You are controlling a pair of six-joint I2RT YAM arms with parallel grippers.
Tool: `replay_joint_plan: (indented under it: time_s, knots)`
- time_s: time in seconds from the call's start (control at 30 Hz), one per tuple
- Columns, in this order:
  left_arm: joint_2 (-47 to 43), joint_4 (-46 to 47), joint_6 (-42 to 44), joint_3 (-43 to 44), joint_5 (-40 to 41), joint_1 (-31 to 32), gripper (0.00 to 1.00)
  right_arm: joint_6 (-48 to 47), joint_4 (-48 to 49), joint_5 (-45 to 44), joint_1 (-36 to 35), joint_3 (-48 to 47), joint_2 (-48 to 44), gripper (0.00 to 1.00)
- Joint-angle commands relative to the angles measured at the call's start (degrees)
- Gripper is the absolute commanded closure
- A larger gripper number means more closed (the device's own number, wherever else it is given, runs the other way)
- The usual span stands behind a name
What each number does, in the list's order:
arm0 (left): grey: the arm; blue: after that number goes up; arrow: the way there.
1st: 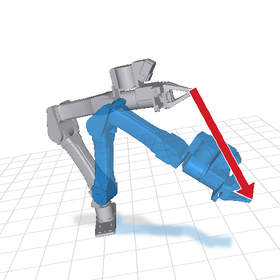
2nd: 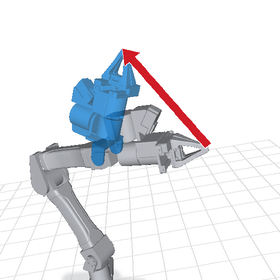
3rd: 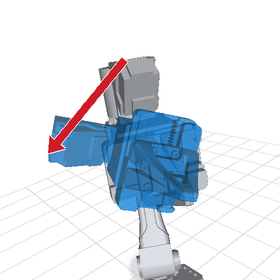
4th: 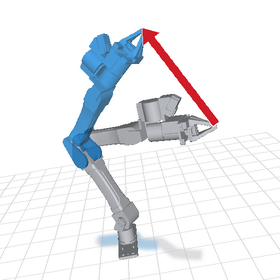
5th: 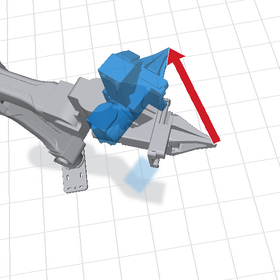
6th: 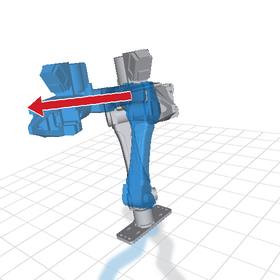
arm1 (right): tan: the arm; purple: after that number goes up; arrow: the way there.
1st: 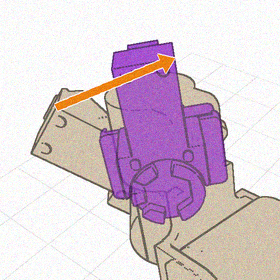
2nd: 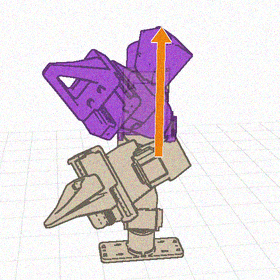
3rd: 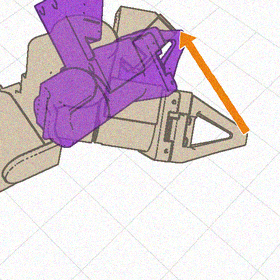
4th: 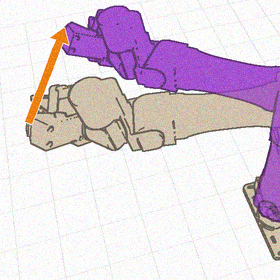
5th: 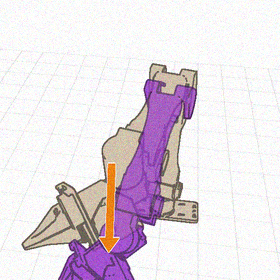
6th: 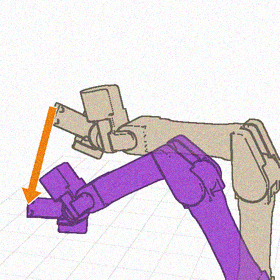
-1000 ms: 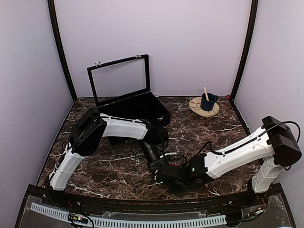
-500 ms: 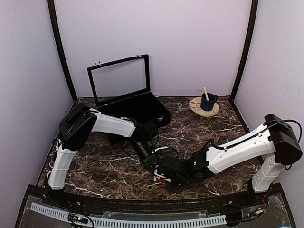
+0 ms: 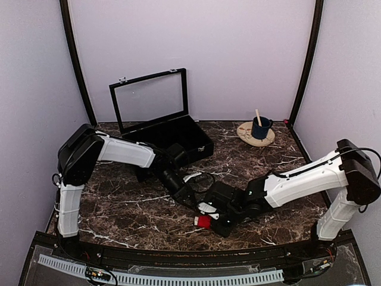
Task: Roll the socks
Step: Roll the sock at the center of the board.
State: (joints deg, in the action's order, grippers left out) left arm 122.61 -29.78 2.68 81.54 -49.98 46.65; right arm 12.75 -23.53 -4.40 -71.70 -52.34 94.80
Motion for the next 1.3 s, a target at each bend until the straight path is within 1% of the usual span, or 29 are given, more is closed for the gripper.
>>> replay_joint_plan:
  time_s: [0.0, 0.33, 0.43, 0.53, 0.67, 0.77, 0.97, 1.27]
  knots:
    - [-5.8, 5.3, -2.2, -3.2, 3.7, -0.6, 0.74, 2.1, -0.6, 6.7, 2.9, 1.8, -1.2, 1.0]
    - [-14.2, 21.5, -6.5, -16.6, 11.2, -0.3, 0.74, 3.9, 2.5, 20.1, 10.1, 5.0, -2.5, 1.0]
    - [-16.3, 24.3, -6.1, -19.1, 13.7, 0.9, 0.73, 4.3, 3.4, 24.5, 12.4, 5.7, -2.1, 1.0]
    - [-17.2, 24.3, -3.7, -19.6, 17.3, 3.5, 0.73, 4.8, 4.4, 29.0, 14.8, 6.5, -1.2, 1.0]
    - [-17.7, 24.1, 0.8, -19.5, 25.0, 8.8, 0.73, 5.2, 5.2, 34.2, 17.7, 7.1, -0.3, 1.0]
    - [-18.1, 25.4, 2.7, -19.8, 29.8, 11.6, 0.72, 5.8, 5.7, 38.6, 19.6, 7.4, 0.4, 1.0]
    - [-18.4, 27.2, 6.1, -20.3, 34.2, 14.2, 0.7, 6.8, 6.3, 45.4, 22.4, 8.0, 1.9, 1.0]
    - [-20.2, 28.4, 11.7, -20.1, 38.6, 17.8, 0.67, 7.3, 6.5, 50.8, 23.9, 8.7, 3.1, 1.0]
